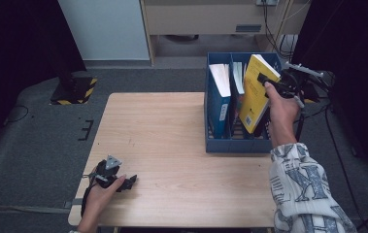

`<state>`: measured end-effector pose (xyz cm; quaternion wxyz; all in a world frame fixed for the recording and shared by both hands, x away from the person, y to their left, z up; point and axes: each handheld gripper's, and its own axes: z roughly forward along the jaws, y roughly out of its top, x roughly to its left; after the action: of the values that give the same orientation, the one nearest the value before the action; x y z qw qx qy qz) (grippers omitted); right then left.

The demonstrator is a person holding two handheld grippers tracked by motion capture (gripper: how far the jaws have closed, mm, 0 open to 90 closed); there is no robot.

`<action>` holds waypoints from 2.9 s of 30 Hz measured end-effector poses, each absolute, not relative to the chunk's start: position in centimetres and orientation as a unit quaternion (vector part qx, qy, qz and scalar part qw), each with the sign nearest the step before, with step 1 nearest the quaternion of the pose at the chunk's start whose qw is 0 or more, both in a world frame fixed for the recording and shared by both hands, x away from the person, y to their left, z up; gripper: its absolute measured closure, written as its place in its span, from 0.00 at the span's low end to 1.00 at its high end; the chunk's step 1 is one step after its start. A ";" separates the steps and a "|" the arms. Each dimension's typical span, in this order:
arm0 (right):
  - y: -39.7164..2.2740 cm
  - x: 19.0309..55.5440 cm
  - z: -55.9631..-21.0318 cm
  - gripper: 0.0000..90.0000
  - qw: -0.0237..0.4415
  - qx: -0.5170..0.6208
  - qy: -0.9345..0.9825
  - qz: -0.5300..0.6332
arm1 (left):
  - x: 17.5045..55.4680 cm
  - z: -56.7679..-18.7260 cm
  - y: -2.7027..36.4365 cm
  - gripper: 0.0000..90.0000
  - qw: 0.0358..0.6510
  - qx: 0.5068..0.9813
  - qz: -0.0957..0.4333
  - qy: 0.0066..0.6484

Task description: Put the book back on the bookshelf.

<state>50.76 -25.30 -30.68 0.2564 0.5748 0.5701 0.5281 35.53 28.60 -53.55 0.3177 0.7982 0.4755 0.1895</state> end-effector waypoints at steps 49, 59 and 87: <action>-22.9 51.7 -34.3 0.82 0.268 0.583 0.581 0.501 | 35.6 -53.5 28.7 0.00 0.317 0.801 0.187 0.472; -22.9 51.8 -35.3 0.82 0.266 0.587 0.582 0.496 | 35.6 -53.5 28.6 0.00 0.317 0.801 0.187 0.472; -22.8 52.0 -37.3 0.82 0.263 0.594 0.596 0.472 | 35.7 -53.5 28.6 0.00 0.317 0.802 0.187 0.471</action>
<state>52.02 -22.75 -37.32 0.2635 0.5935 0.5963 0.4720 35.67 28.65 -53.52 0.3173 0.8015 0.4711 0.1870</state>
